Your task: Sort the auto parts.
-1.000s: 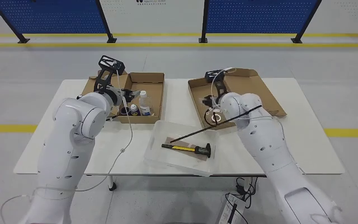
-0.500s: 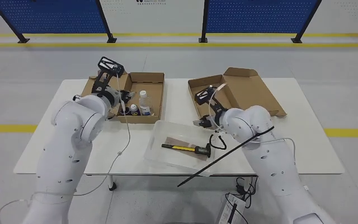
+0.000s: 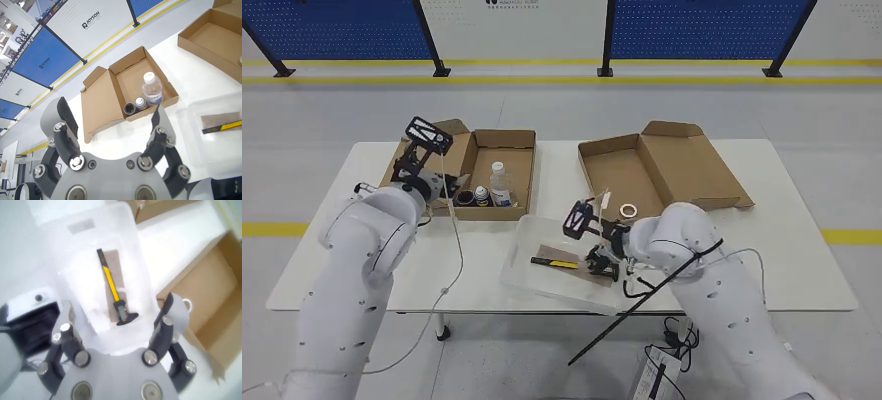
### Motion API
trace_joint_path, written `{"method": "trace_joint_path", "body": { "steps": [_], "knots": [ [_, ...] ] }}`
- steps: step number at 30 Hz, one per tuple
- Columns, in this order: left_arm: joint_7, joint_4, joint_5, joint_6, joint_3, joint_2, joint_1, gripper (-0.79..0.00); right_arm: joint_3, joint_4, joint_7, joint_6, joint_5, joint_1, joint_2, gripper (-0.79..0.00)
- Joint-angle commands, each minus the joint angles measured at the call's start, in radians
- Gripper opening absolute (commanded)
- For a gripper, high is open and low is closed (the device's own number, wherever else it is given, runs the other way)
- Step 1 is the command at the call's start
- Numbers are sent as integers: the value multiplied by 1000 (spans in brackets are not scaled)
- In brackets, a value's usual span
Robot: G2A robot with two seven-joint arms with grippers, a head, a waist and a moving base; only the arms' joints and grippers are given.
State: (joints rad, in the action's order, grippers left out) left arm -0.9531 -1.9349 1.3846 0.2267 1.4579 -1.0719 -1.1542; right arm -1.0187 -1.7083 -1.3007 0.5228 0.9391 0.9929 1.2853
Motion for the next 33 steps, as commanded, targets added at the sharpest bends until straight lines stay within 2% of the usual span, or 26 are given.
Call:
{"method": "trace_joint_path", "body": {
  "steps": [1, 4, 18, 24, 33],
  "knots": [
    [0, 0, 0, 0, 0, 0, 0, 0, 38, 8, 12, 9, 12, -2, -8, 0],
    [0, 0, 0, 0, 0, 0, 0, 0, 60, 29, 14, 11, -3, -16, -21, 0],
    [0, 0, 0, 0, 0, 0, 0, 0, 65, 27, 24, 8, 8, -12, -21, 0],
    [0, 0, 0, 0, 0, 0, 0, 0, 114, -4, 54, -51, 109, -13, -18, 0],
    [0, 0, 0, 0, 0, 0, 0, 0, 179, 60, 0, -121, 168, -69, -5, 0]
  ]
}}
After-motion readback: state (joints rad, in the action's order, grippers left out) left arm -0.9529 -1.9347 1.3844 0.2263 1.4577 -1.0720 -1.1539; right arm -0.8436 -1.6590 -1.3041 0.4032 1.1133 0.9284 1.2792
